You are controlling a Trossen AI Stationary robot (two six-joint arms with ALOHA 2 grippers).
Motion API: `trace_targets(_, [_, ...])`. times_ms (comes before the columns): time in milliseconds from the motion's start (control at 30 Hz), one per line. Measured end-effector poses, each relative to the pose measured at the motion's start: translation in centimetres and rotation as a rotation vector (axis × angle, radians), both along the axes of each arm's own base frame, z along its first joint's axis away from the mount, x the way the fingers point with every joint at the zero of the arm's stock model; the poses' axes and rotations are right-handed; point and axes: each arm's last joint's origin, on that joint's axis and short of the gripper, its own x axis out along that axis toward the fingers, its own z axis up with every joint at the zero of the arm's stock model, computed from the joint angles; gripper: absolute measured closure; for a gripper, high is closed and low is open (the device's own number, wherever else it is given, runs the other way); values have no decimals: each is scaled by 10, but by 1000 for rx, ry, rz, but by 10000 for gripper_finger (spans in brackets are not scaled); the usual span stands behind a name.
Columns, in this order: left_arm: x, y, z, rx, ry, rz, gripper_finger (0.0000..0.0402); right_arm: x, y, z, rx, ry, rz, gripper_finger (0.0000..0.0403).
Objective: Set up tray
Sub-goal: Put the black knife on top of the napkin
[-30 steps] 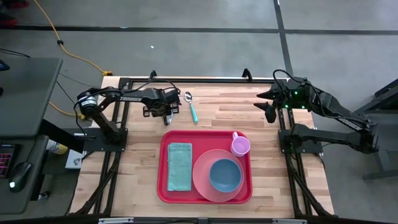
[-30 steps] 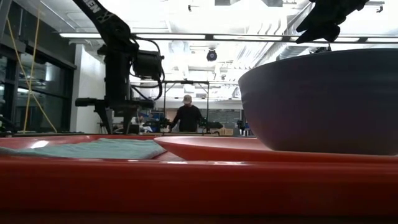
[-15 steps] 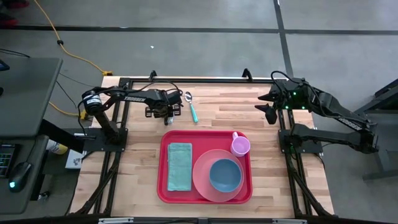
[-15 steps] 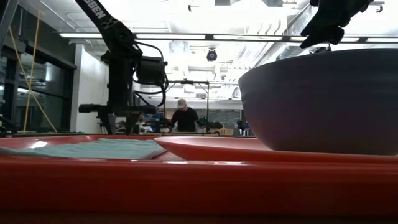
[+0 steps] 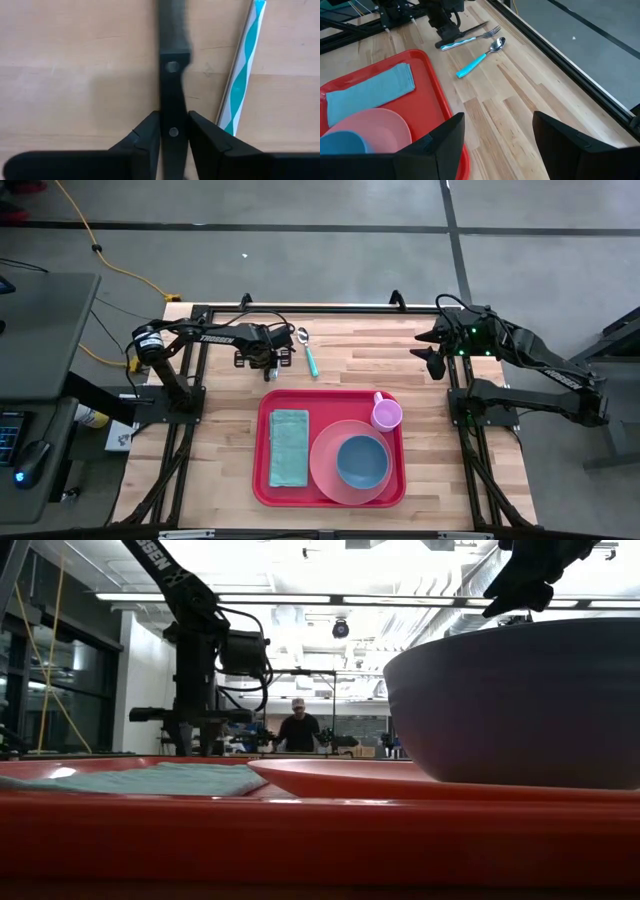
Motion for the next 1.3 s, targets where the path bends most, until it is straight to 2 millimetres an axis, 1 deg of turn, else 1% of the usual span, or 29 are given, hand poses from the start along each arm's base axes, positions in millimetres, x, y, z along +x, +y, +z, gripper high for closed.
trace_targets(333, [-2,0,1,6,24,-50,336,0,0,0,1,0,0,190])
trace_targets(533, [-8,-2,10,51,51,-79,336,0,0,0,1,0,0,190])
trace_targets(767, [-16,-6,38,102,-10,-160,336,0,0,0,1,1,0,190])
trace_targets(933, [-24,-10,65,158,-88,-238,336,0,0,0,-2,2,1,190])
trace_targets(1100, [-35,-18,90,184,-182,-272,336,0,0,0,-4,3,-2,190])
trace_targets(1233, [-37,-36,104,186,-253,-349,336,0,0,0,-2,2,-4,190])
trace_targets(1300, [-40,-48,108,165,-245,-386,336,0,0,0,-2,2,-4,190])
